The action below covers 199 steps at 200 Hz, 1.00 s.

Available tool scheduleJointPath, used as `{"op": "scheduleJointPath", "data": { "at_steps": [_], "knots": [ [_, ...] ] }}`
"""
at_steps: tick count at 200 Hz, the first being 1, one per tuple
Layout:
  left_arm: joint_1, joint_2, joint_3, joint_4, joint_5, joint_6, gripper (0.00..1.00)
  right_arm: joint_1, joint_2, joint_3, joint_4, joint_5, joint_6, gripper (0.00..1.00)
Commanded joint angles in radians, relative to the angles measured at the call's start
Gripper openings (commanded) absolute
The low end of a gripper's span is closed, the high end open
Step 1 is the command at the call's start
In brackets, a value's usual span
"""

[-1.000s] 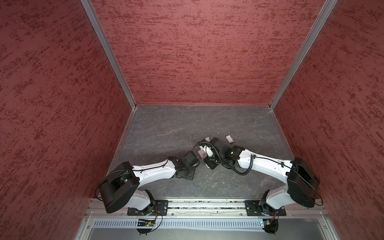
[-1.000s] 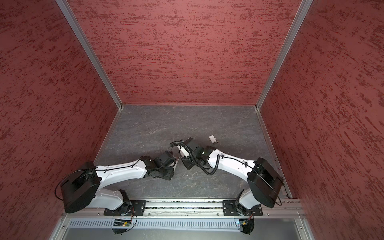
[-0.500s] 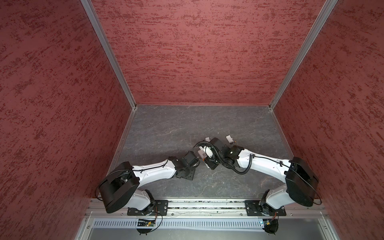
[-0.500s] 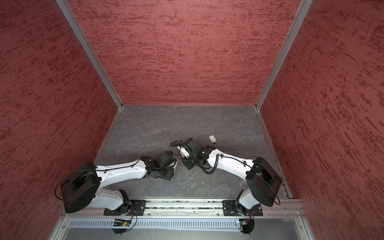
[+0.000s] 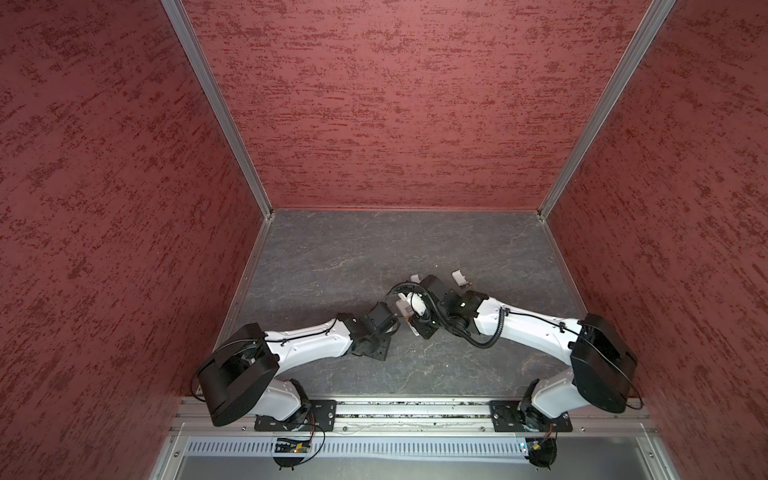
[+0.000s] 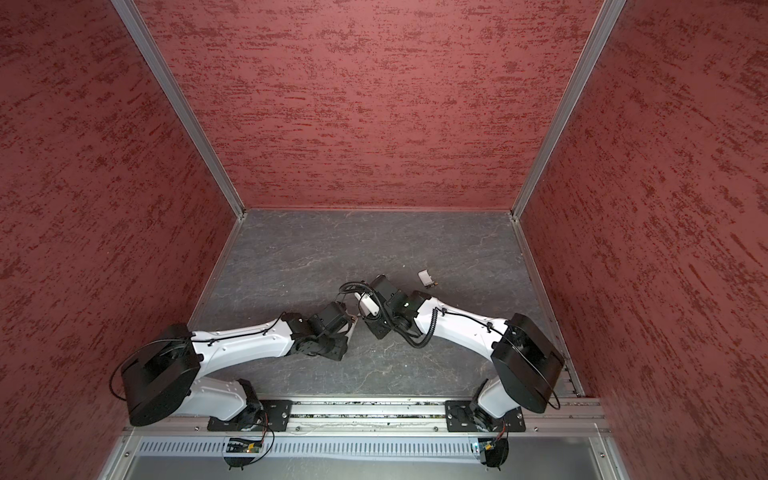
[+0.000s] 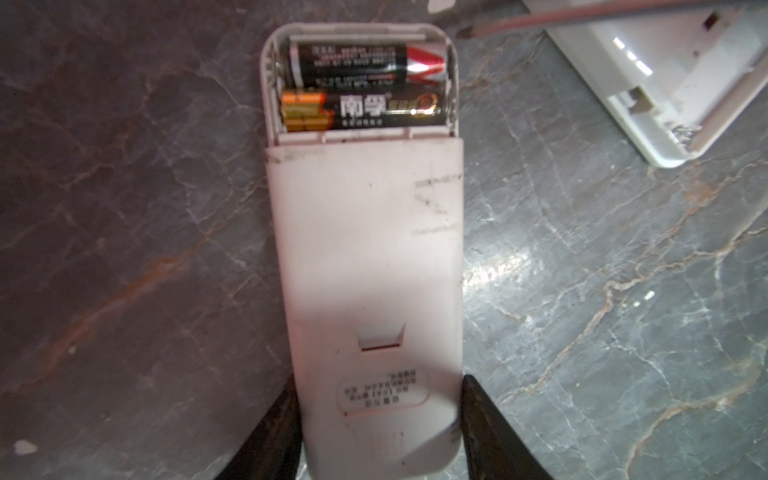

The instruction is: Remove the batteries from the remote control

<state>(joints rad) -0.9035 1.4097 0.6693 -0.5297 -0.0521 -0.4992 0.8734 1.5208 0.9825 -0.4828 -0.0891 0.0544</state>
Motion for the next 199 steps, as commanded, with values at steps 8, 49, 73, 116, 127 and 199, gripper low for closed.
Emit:
{"op": "scheduleJointPath", "data": {
  "at_steps": [8, 49, 73, 116, 127, 199],
  "knots": [
    [-0.002, 0.029, -0.017, -0.023, 0.062, 0.009, 0.45, -0.005, 0.003, 0.012, -0.011, 0.019, -0.05, 0.0],
    [-0.002, 0.034, -0.016, -0.022, 0.067, 0.012, 0.45, -0.005, 0.007, 0.021, -0.007, 0.025, -0.075, 0.0],
    [-0.003, 0.038, -0.014, -0.021, 0.072, 0.013, 0.45, -0.005, 0.016, 0.028, -0.008, 0.021, -0.086, 0.0],
    [-0.002, 0.043, -0.012, -0.018, 0.078, 0.015, 0.45, -0.004, 0.012, 0.042, -0.019, 0.026, -0.108, 0.0],
    [-0.003, 0.043, -0.013, -0.018, 0.079, 0.017, 0.45, -0.004, 0.008, 0.044, -0.02, 0.032, -0.113, 0.0],
    [-0.004, 0.044, -0.011, -0.018, 0.084, 0.018, 0.45, -0.004, -0.003, 0.04, -0.005, 0.027, -0.126, 0.0]
  ]
}}
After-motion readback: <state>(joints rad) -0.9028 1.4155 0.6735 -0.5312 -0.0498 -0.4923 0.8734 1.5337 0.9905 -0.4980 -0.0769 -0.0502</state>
